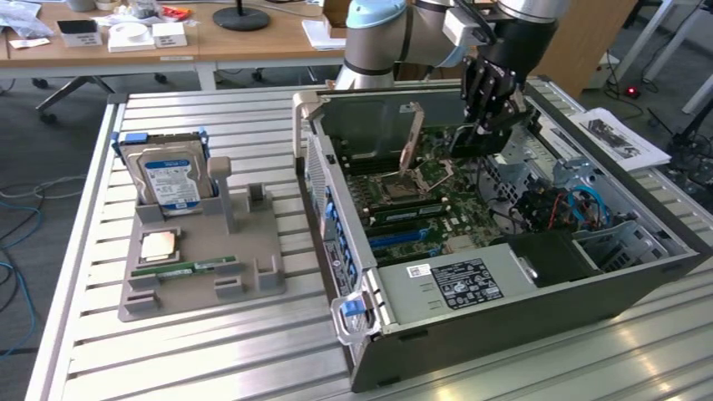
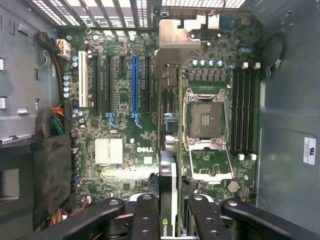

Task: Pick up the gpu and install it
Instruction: 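Insert the gpu into the slot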

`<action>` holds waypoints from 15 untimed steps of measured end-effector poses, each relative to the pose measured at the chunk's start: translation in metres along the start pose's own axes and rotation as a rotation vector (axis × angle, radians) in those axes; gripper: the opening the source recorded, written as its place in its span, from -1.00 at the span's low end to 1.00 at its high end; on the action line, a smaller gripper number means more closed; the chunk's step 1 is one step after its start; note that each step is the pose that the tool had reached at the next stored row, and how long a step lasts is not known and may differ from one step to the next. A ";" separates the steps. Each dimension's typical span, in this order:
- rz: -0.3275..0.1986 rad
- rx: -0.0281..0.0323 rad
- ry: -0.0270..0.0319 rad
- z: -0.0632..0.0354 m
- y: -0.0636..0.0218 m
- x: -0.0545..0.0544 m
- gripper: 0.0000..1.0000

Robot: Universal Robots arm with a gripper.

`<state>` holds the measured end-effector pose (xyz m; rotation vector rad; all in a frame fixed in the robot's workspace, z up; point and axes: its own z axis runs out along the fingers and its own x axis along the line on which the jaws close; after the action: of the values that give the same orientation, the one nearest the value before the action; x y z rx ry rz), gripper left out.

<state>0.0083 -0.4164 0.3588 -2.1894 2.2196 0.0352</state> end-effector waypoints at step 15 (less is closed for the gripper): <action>0.000 -0.0003 0.0000 0.0052 0.0097 0.000 -0.46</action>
<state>-0.0014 -0.4164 0.3536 -2.1895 2.2198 0.0355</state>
